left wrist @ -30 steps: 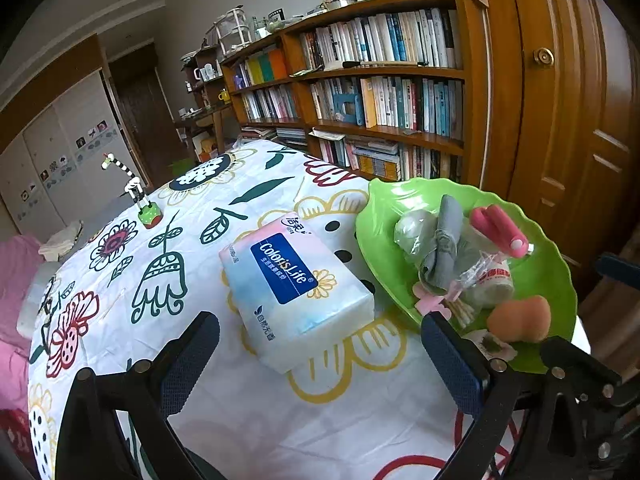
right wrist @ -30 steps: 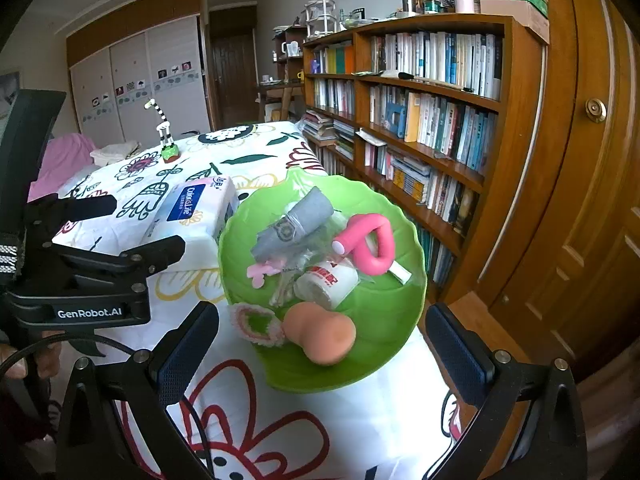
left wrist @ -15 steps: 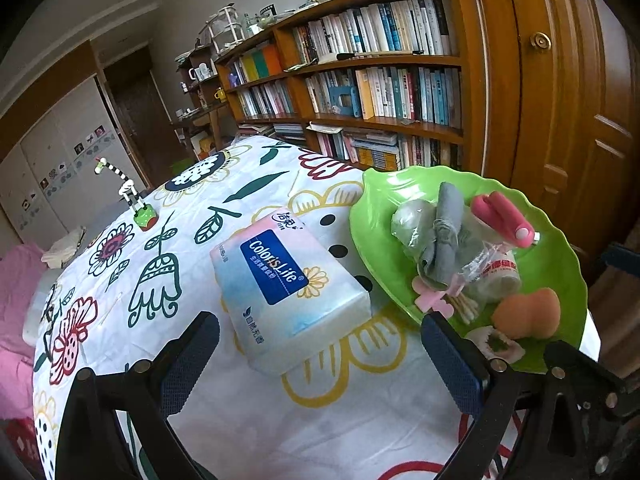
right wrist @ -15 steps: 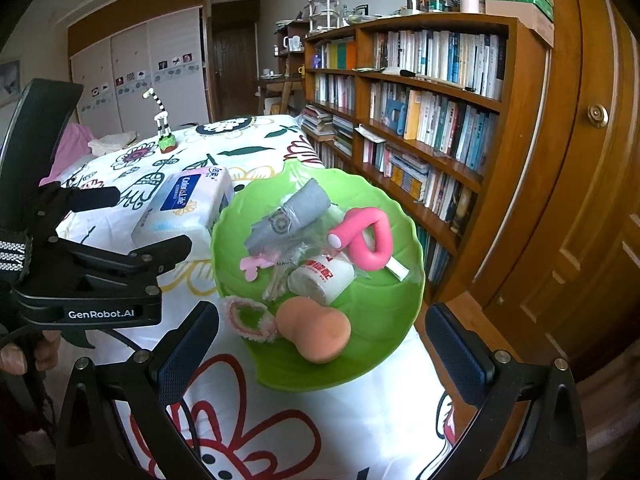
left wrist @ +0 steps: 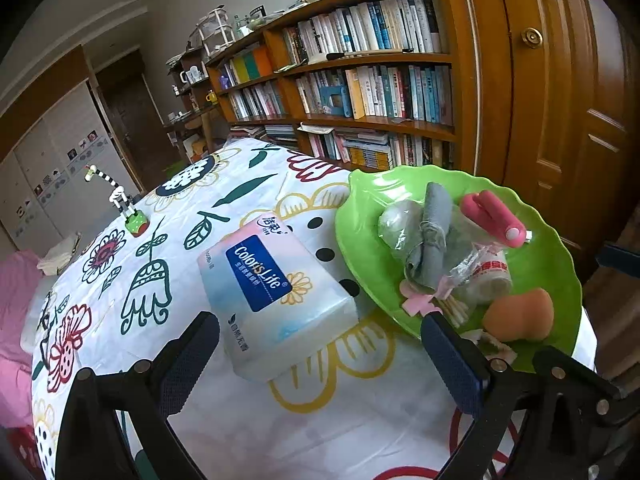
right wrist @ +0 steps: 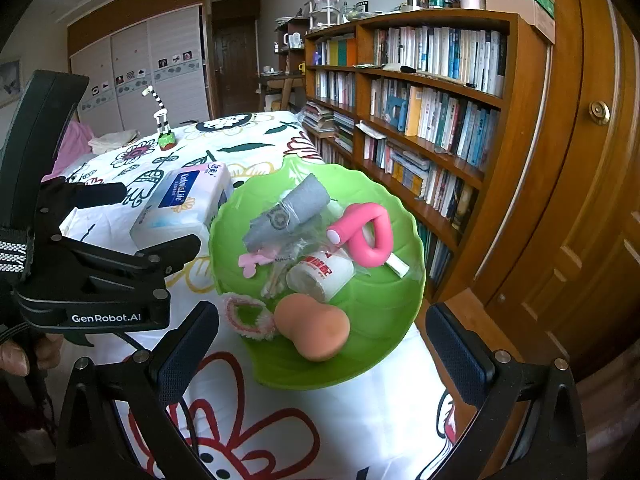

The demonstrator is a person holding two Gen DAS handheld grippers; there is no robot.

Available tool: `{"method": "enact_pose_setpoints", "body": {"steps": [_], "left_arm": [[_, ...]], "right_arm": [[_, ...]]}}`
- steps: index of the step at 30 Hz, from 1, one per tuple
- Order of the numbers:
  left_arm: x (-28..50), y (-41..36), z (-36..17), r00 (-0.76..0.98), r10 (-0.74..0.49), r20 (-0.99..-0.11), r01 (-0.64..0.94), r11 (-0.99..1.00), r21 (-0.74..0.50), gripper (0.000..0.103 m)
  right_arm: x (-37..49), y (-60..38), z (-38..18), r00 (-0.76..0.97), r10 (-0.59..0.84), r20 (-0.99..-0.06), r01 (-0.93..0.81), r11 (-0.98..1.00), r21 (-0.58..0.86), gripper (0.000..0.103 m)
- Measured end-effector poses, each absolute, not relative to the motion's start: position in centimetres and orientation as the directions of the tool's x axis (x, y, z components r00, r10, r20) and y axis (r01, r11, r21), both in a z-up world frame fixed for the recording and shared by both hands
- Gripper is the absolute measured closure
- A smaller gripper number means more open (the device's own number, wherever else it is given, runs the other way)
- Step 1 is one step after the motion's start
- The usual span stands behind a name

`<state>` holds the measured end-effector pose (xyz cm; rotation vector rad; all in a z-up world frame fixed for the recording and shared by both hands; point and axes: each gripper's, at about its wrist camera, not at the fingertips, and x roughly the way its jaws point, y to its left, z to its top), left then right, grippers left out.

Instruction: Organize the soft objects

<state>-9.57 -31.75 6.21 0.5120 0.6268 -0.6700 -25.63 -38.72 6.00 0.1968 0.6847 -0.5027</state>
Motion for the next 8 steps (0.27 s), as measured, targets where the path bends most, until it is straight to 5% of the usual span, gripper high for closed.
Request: {"method": "enact_pose_setpoints", "body": {"steps": [8], "left_arm": [[-9.57,-31.89,6.12,0.603,-0.415,-0.681,0.709,0.67,0.219,0.0]], "right_arm": [[-25.74,-38.8,5.87,0.661,-0.376,-0.65,0.506,0.862,0.016,0.0]]}}
